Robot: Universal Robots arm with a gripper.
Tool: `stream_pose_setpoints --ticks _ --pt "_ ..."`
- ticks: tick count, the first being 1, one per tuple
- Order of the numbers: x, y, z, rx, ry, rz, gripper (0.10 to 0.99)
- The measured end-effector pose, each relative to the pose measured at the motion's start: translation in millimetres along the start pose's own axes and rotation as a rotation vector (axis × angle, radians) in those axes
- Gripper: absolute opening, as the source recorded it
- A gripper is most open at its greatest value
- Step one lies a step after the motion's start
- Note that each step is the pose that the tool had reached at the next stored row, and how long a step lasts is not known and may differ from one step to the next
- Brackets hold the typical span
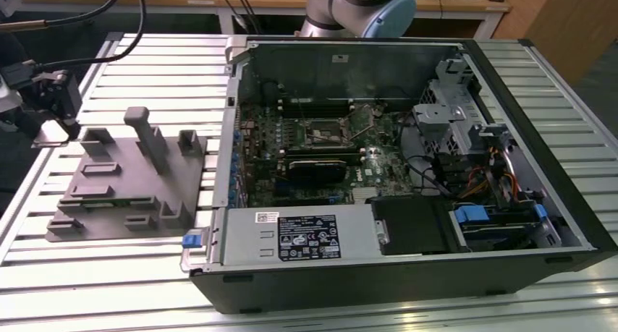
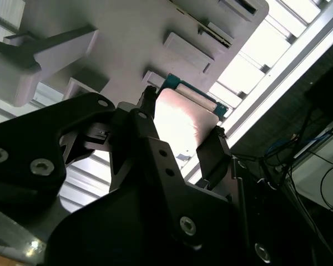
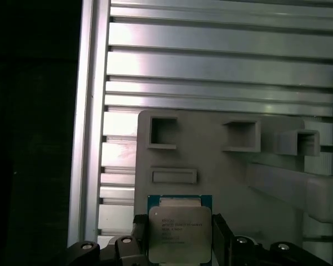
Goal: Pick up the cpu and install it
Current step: 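Pick up the cpu and move it towards the insertion slot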
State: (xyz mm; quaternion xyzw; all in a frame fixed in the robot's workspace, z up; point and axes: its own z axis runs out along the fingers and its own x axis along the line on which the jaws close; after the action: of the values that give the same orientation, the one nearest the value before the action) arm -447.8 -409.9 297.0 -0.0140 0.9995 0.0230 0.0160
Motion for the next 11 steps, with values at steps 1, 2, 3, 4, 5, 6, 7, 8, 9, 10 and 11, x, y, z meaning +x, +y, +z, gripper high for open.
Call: stream_pose_setpoints --ticks 1,2,3,4,5,6,7,8,9,10,11 --pt "-0.1 0.1 -1.6 0.0 0.0 0.0 0.545" --pt "-0.1 0.1 -3.2 0.0 0.0 0.0 0.545" --pt "-0.2 0.2 -4.8 0.0 -0.0001 0.0 0.545" --pt "-0.2 0.3 -6.5 0.0 0.0 0.0 0.545" --pt "-0.3 0.4 -8.2 0.0 -0.0001 0.0 0.545" --pt "-0.3 0.5 -9.9 0.0 0.0 0.0 0.545" --pt "-0.4 0.5 -11.6 0.0 0.0 0.0 0.545" --pt "-0.5 0.6 -13.3 0.0 0.0 0.0 0.545" --pt "-0.5 0.7 -15.0 0.0 -0.0001 0.0 0.545" --pt "-0.6 0.8 -16.8 0.0 -0.0001 0.0 0.545" --pt "-0.6 0.9 -18.7 0.0 -0.0001 0.0 0.545"
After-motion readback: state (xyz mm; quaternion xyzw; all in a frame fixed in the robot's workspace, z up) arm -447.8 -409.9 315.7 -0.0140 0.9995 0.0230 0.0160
